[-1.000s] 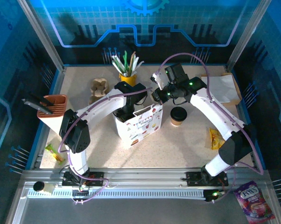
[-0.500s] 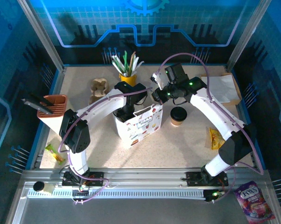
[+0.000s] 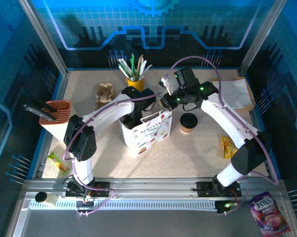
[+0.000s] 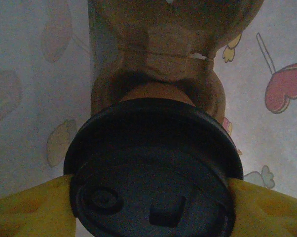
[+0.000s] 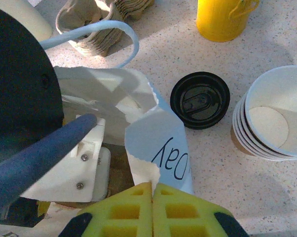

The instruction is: Pack the takeout coffee

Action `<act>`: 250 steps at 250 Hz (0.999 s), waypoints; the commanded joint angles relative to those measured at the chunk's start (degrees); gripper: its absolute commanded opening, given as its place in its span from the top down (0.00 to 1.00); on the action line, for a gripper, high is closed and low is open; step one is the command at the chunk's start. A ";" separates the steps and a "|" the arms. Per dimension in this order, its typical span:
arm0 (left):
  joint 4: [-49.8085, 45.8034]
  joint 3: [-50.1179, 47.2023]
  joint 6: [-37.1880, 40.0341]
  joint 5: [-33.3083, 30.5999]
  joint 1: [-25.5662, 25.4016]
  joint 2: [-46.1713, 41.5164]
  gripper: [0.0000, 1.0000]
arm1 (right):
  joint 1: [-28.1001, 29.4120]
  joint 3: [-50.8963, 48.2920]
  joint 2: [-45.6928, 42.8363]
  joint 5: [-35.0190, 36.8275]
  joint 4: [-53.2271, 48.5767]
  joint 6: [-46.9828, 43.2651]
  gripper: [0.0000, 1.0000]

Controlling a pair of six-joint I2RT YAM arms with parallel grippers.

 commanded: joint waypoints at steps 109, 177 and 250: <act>0.96 -1.02 0.92 1.30 0.75 2.51 0.49 | -0.58 0.66 1.97 -0.49 -1.04 -0.65 0.92; 1.85 -1.95 0.71 1.67 0.79 2.95 0.49 | -0.49 0.60 1.85 -0.38 -1.02 -0.72 0.92; 1.93 -2.02 0.70 1.59 0.79 2.60 0.49 | -0.47 0.66 1.95 -0.33 -1.06 -0.74 0.92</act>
